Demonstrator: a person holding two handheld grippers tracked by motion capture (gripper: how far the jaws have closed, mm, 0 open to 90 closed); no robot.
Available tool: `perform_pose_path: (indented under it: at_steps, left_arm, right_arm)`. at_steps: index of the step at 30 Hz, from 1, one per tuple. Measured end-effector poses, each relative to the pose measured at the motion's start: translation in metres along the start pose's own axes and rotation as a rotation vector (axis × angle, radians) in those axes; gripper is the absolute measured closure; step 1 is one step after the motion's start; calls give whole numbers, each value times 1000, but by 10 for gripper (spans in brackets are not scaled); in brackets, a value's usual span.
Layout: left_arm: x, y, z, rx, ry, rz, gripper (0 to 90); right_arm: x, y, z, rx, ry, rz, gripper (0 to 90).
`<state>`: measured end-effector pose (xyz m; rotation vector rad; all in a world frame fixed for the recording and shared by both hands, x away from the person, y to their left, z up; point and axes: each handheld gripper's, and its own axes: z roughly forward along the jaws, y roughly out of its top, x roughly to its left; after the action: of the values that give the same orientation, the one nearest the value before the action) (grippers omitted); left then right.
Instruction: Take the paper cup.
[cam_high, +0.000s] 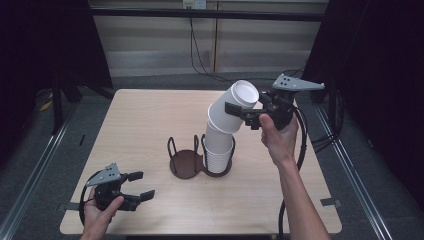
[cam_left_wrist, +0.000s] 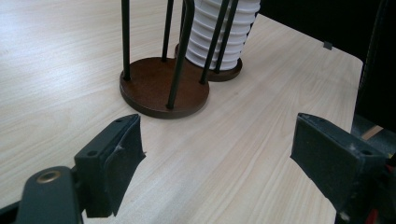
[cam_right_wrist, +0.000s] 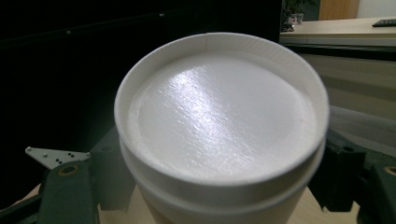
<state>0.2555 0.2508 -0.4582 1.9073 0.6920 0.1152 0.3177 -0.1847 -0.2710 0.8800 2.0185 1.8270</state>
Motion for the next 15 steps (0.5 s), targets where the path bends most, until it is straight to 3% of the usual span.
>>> perform_pose_path:
  at_steps: [15]
  left_arm:
    - [-7, 9, 4, -14, -14, 27, 163]
  right_arm:
    - [10, -12, -28, 21, -22, -2, 230]
